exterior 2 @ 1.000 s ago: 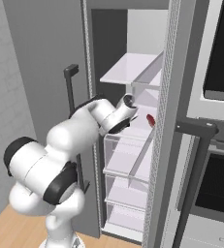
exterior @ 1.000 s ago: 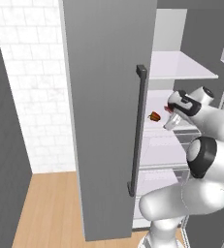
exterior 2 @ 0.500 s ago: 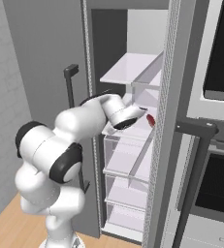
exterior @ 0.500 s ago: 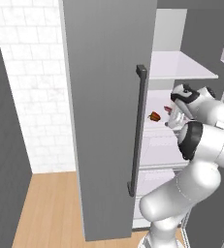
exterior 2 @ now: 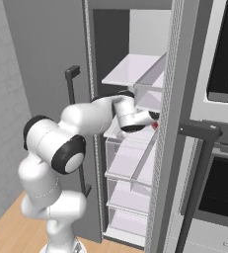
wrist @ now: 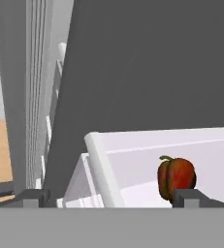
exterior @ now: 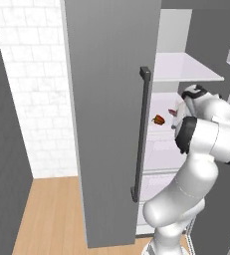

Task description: Place one bell pepper and one steak in each tupperware on the nearby counter, to pack two identical lunches.

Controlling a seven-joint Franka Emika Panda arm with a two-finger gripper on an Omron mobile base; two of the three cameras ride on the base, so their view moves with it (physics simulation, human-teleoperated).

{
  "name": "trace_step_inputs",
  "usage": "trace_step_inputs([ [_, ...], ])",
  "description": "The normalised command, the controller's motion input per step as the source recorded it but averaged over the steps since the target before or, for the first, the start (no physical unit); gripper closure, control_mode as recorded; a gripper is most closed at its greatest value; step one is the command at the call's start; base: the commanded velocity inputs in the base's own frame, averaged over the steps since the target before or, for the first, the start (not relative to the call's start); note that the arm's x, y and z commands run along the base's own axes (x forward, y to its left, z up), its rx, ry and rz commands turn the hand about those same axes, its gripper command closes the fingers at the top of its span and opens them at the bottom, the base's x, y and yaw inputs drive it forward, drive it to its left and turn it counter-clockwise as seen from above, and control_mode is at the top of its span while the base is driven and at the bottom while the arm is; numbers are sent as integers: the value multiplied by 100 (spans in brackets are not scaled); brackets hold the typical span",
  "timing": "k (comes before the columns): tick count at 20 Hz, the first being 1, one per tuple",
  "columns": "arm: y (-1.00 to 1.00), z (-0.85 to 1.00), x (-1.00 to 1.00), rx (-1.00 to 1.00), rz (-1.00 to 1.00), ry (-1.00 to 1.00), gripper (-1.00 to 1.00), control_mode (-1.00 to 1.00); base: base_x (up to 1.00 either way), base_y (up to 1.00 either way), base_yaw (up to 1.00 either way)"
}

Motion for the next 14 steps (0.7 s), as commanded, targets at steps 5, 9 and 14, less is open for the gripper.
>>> trace_step_inputs([
  [5, 2, 0, 17, 0, 0, -1, -100, -100, 0, 0, 0],
  [9, 3, -2, 26, 0, 0, 0, -100, -100, 0, 0, 0],
  [14, 2, -13, 35, 0, 0, 0, -100, -100, 0, 0, 0],
])
